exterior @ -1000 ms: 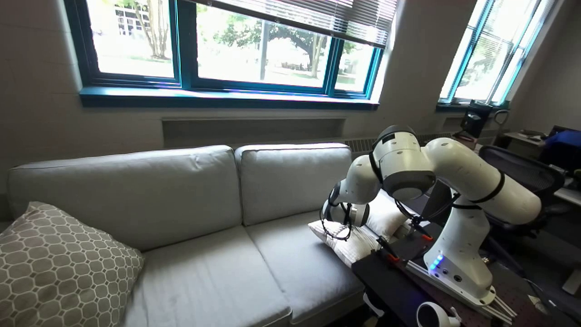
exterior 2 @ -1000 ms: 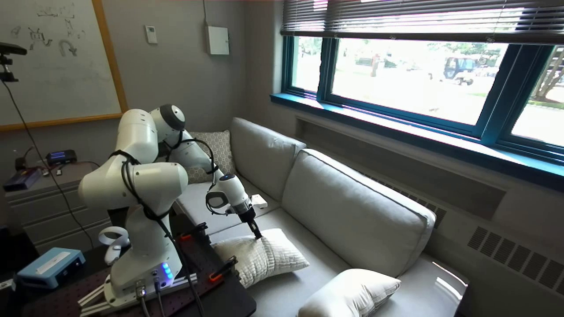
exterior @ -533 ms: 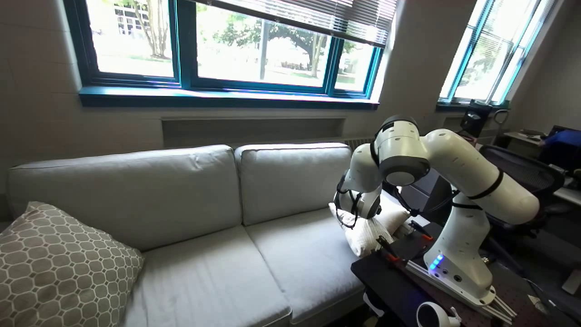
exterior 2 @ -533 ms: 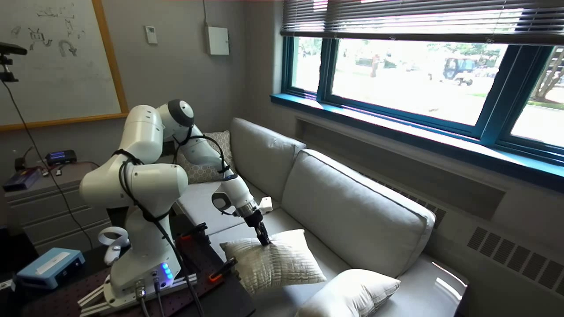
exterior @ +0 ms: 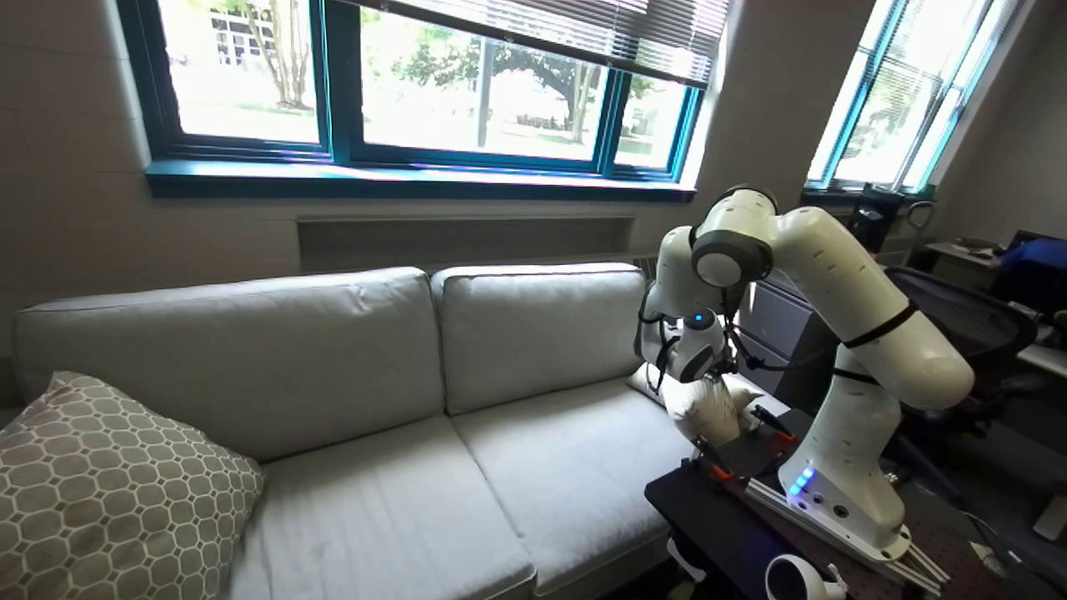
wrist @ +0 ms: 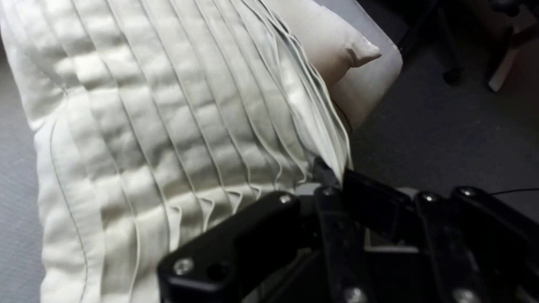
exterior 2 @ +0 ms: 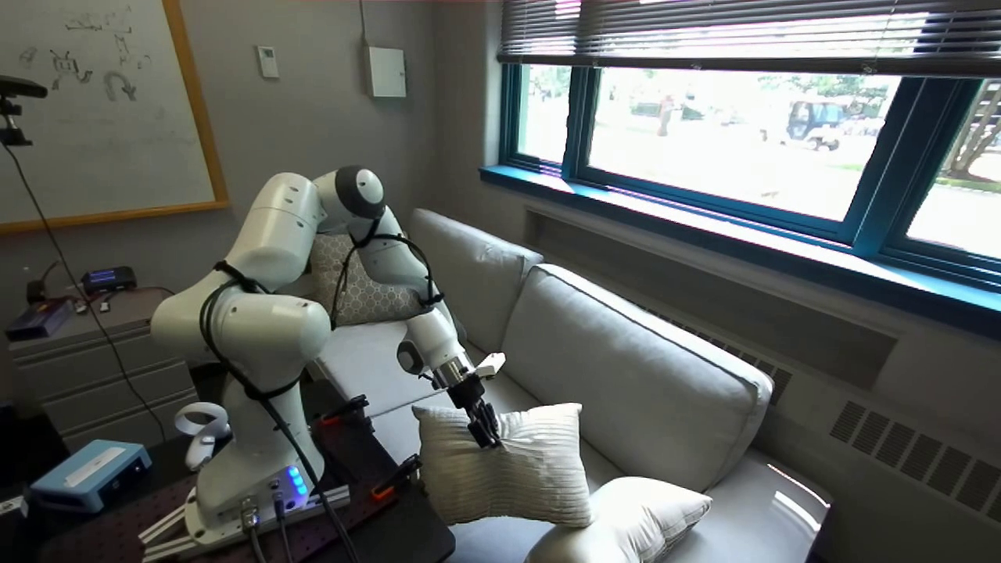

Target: Place the striped pillows against the right armrest

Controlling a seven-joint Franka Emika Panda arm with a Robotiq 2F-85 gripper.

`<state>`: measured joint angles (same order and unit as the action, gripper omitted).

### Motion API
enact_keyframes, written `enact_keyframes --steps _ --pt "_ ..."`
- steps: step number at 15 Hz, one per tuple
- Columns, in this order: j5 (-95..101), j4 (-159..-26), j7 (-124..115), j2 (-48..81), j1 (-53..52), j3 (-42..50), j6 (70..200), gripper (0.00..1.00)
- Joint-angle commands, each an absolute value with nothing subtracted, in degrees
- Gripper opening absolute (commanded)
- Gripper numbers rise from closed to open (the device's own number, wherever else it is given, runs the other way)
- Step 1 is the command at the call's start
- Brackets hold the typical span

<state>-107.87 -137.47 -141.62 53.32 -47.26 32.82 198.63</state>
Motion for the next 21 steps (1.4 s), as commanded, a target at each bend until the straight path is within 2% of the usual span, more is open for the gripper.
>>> enact_keyframes --steps 1,2,3,5,7,8,9,13,14,15,21 --pt "-118.43 -137.17 -130.45 55.60 -50.30 39.56 197.81 0.02" --pt "-119.28 -135.93 -127.34 53.29 -46.93 37.26 202.56 0.02" --pt "-124.31 -136.38 -124.30 58.12 -51.79 42.07 198.10 0.02" --pt "-127.49 -135.36 -119.57 56.90 -50.47 41.32 201.68 0.02" --pt "-133.42 -136.19 -114.78 61.64 -55.03 45.71 198.00 0.02" --pt "-133.48 -135.18 -113.31 59.99 -54.25 44.62 201.77 0.02" --pt "-136.94 -136.47 -110.88 64.22 -57.56 47.79 197.93 0.02" --pt "-143.52 -136.66 -104.11 69.77 -60.24 51.10 197.81 0.02" --pt "-143.39 -135.55 -102.55 68.82 -59.72 50.90 200.72 0.02" --pt "-145.67 -136.59 -100.36 72.42 -60.89 52.64 197.82 0.02" --pt "-140.69 -132.02 -88.74 70.44 -60.88 52.59 199.44 0.02"
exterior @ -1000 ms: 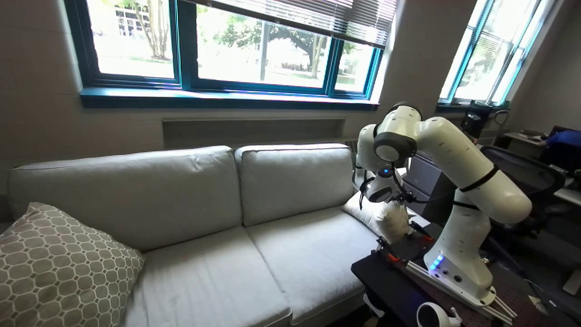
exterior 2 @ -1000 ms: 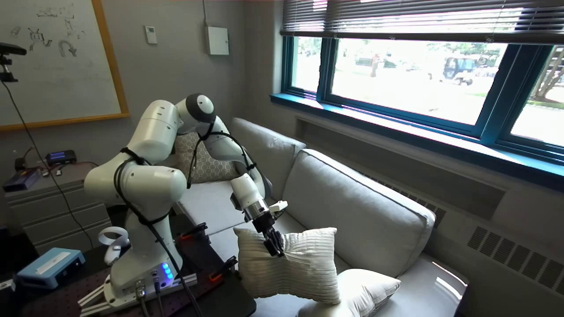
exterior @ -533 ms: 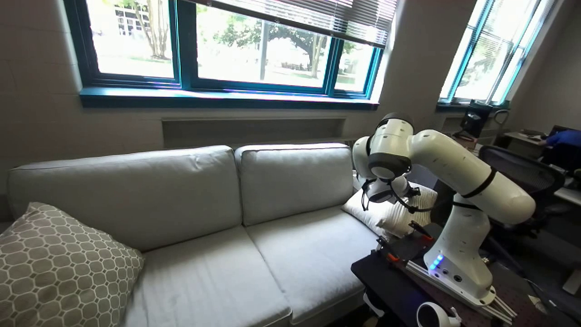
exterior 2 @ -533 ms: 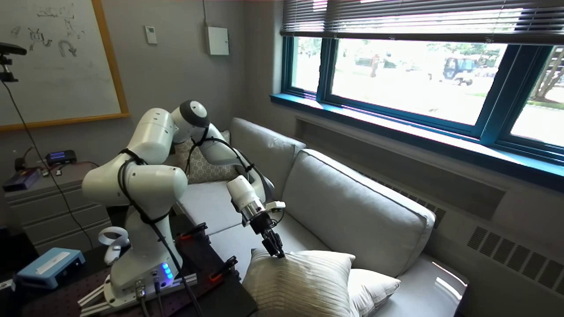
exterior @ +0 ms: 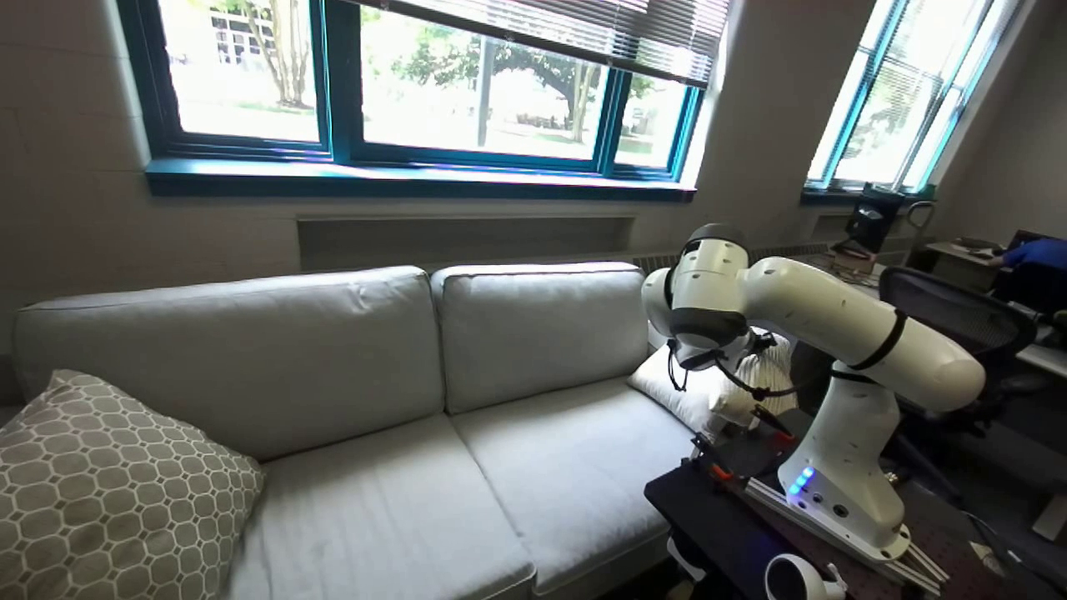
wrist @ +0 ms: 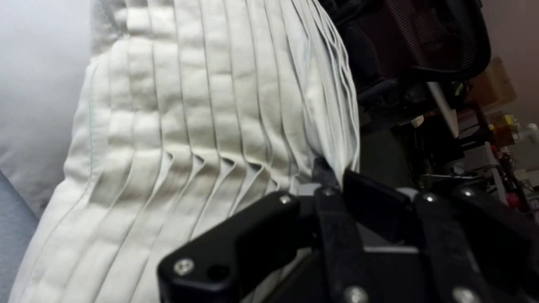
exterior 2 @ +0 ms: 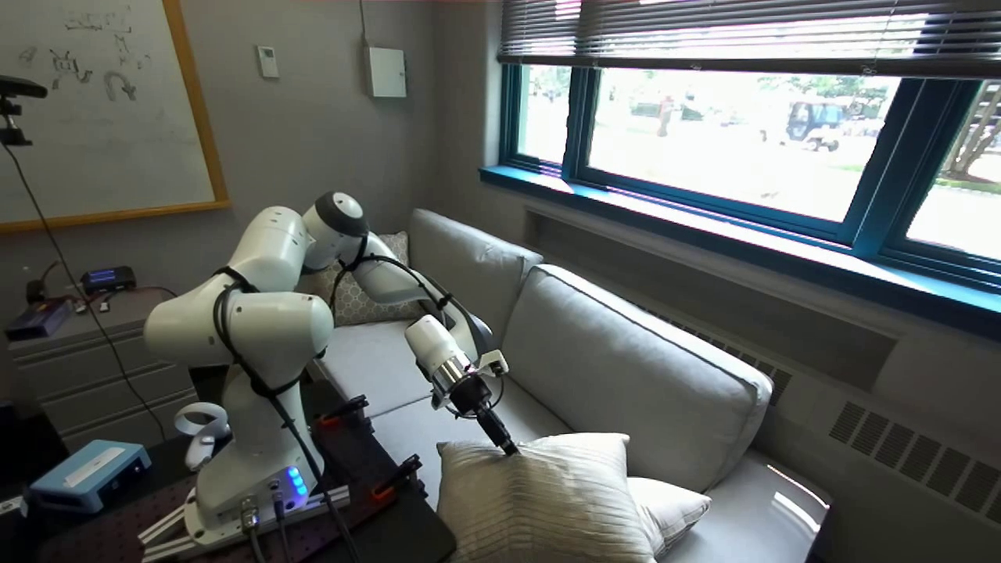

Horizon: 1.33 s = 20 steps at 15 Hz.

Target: Place the striped pillows against the right armrest

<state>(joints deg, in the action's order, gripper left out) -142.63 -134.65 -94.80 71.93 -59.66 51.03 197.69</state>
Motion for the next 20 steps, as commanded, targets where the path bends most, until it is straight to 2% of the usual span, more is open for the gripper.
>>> enact_keyframes --steps 1,6,14,20 --pt "-139.72 -130.72 -87.27 70.06 -61.19 52.65 199.34 0.02" --pt "-135.11 -123.21 -79.61 72.98 -60.81 52.64 199.04 0.02" --pt "-141.59 -116.28 -65.72 84.65 -57.43 57.65 199.27 0.02" --pt "-143.81 -113.16 -60.91 83.75 -53.18 58.64 199.16 0.02"
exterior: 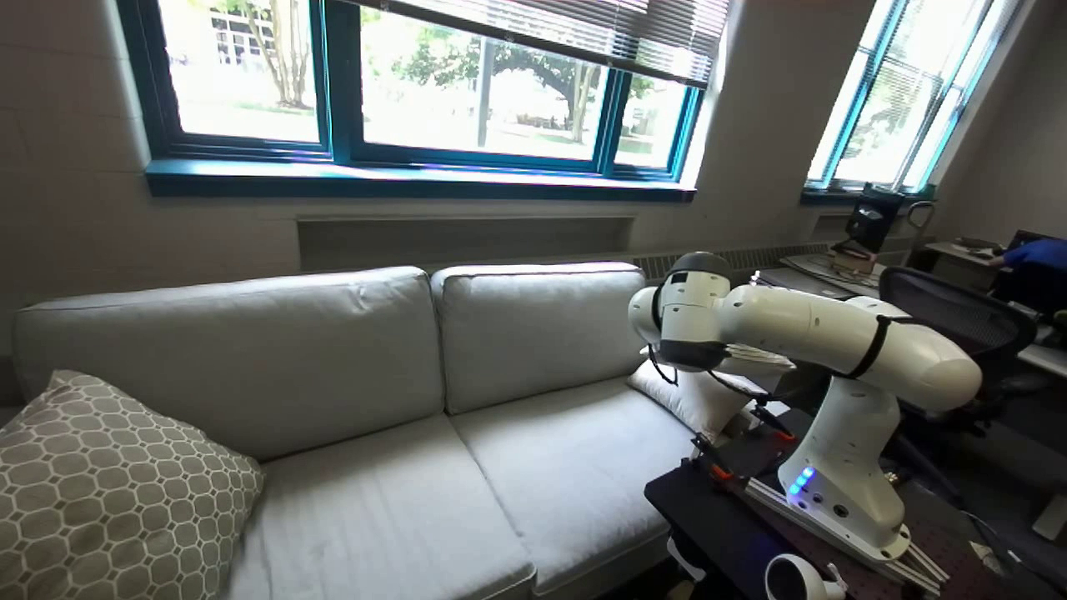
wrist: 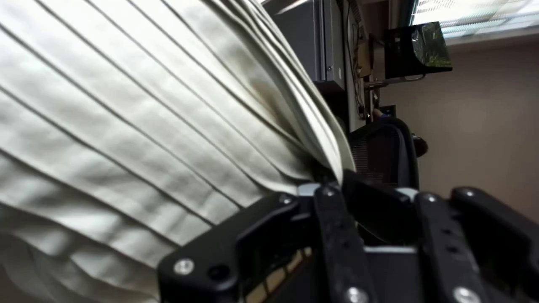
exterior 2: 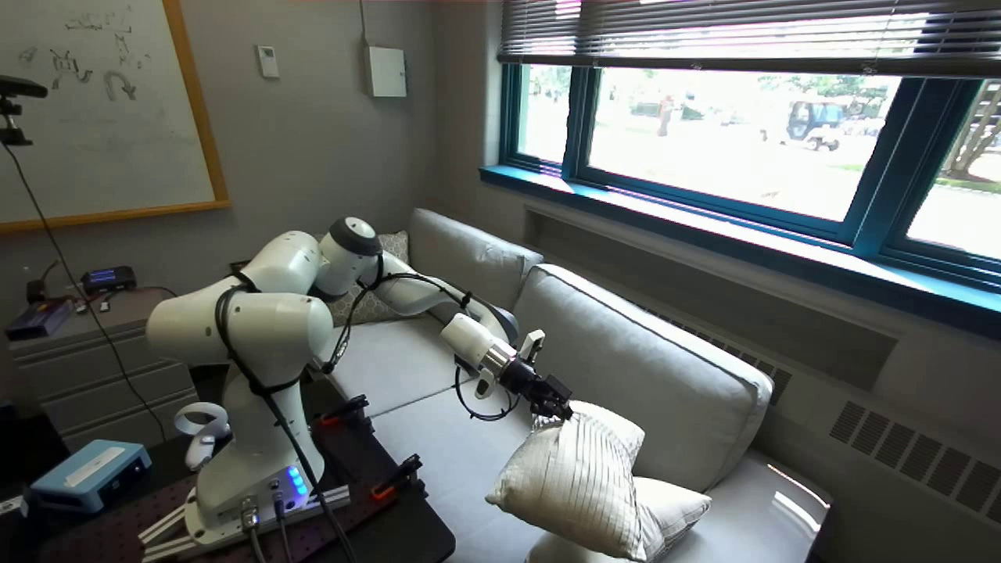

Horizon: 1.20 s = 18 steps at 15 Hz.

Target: Place the striped pillows against the right armrest

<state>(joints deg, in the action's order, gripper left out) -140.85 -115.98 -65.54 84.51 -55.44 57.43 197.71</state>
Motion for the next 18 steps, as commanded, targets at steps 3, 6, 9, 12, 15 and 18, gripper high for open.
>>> enact_keyframes --steps 3,6,9,12,15,18 --pt "-143.58 -110.40 -57.91 80.69 -50.24 56.98 199.56 0.02" --pt "-143.38 -107.24 -55.38 77.76 -47.14 54.66 199.58 0.02" --pt "-139.18 -105.04 -57.39 73.54 -43.09 50.03 199.47 0.02" --pt "-135.99 -101.95 -56.12 67.82 -37.70 42.79 199.52 0.02" --pt "-132.52 -99.91 -56.55 65.00 -33.95 35.96 199.26 0.02" --pt "-138.65 -98.09 -54.72 66.26 -34.01 35.30 199.01 0.02"
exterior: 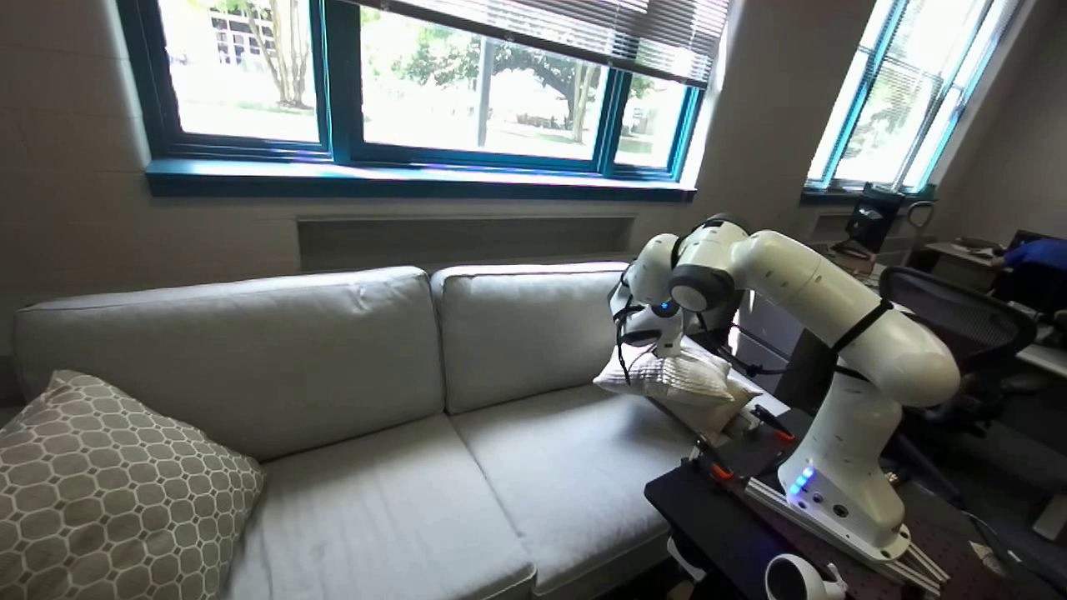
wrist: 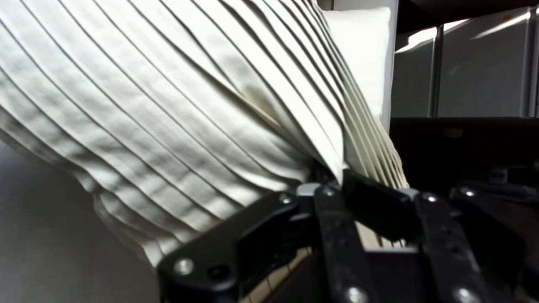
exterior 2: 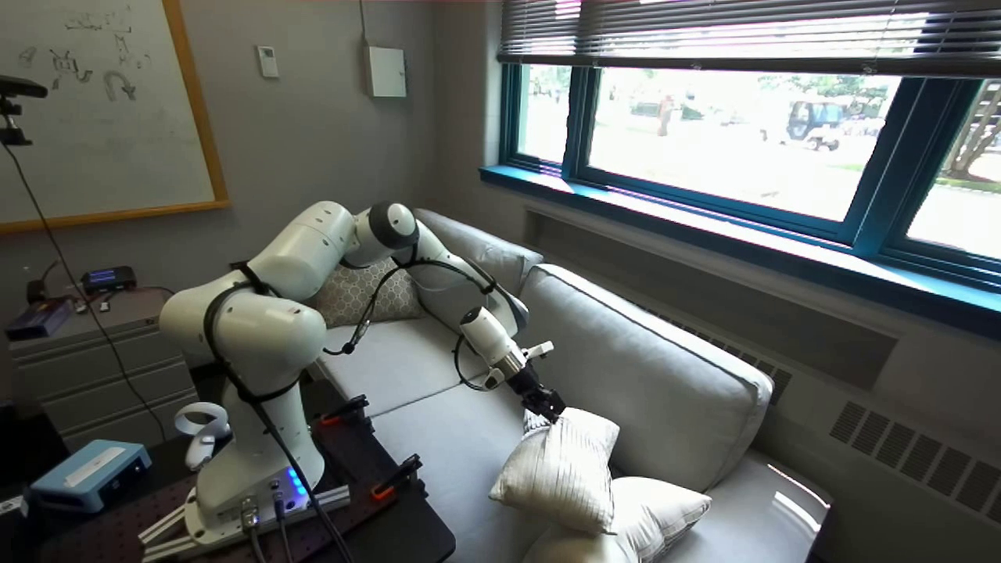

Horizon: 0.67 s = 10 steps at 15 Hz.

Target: Place the striped pillows against the right armrest

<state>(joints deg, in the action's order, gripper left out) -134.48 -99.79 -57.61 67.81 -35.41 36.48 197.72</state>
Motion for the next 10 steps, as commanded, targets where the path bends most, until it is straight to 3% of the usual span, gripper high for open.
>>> enact_keyframes --steps 1,10 --pt "-140.31 -97.59 -55.35 66.75 -34.13 35.44 199.01 0.02" --pt "-143.32 -98.41 -73.11 67.80 -32.85 35.97 198.97 0.02"
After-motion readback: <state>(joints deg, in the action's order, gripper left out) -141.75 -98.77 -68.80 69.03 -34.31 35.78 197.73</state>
